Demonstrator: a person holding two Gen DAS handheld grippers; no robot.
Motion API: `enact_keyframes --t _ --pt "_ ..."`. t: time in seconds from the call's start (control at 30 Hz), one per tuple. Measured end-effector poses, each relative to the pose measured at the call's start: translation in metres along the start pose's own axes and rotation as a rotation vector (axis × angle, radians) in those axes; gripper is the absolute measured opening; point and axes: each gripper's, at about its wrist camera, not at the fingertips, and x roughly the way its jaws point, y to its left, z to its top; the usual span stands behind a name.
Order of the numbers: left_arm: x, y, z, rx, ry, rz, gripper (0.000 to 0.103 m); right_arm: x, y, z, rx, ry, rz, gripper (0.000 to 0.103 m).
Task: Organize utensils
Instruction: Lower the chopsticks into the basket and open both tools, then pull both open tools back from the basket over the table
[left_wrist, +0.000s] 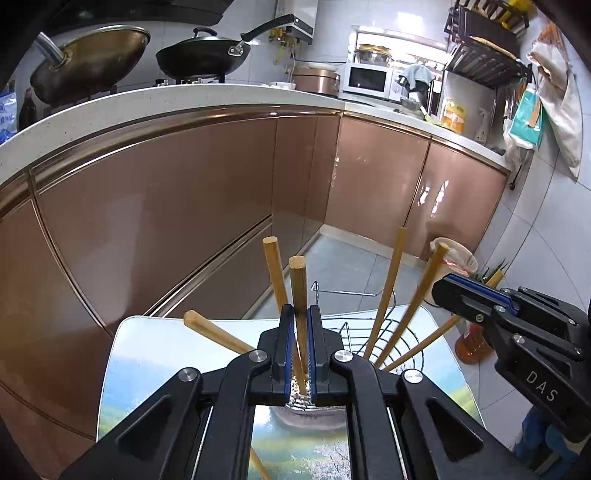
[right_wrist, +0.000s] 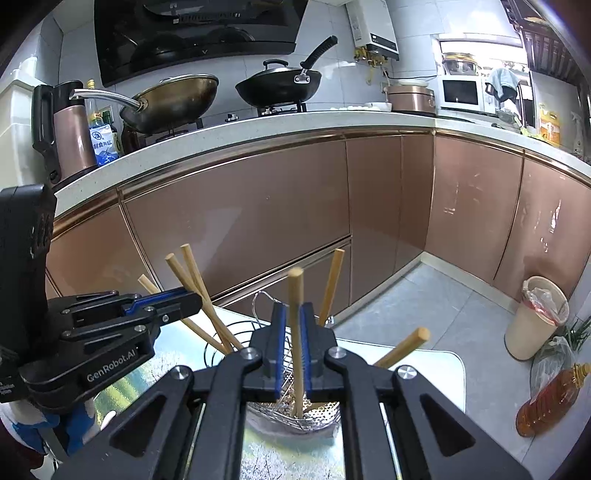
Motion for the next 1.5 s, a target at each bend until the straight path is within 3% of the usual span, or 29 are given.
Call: enact_keyframes --t 0.3,0.37,0.53,0.63,0.7,0.87,1.33,1.4,1.47,1.5 --pt "-0.016 0.002 0.0 -0.013 0.0 0.0 0.009 -0.02 0.001 -0.002 0.011 -0.004 -0.013 0.008" --pt "-0.024 0.003 -0.002 -0.017 -0.008 0.0 0.017 -0.027 0.002 -0.004 0.011 -0.007 -0.015 0.008" --pt "-0.043 0.004 -0.009 -0.033 -0.021 -0.011 0.024 -0.046 0.005 -0.009 0.017 -0.015 -0.016 0.008" --pt "-0.057 0.004 -0.017 -0.034 -0.032 -0.013 0.031 -0.061 0.009 -0.014 0.018 -0.026 -0.014 0.013" --pt "-0.067 0.002 -0.023 -0.031 -0.042 -0.008 0.033 -0.07 0.012 -0.02 0.018 -0.03 -0.014 0.022" --pt "-0.09 0.001 -0.041 -0.024 -0.072 0.02 0.039 -0.087 0.019 -0.037 0.01 -0.02 -0.019 0.024" --pt "-0.143 0.01 -0.101 -0.039 -0.098 0.095 0.041 -0.123 0.038 -0.089 0.02 0.016 -0.007 0.025" --pt "-0.148 0.011 -0.108 -0.043 -0.098 0.107 0.047 -0.129 0.042 -0.095 0.017 0.013 -0.013 0.025" --pt "-0.152 0.013 -0.114 -0.044 -0.104 0.126 0.06 -0.135 0.045 -0.1 0.015 0.011 -0.018 0.025" --pt "-0.155 0.013 -0.118 -0.042 -0.11 0.137 0.06 -0.138 0.047 -0.103 0.012 0.01 -0.021 0.025"
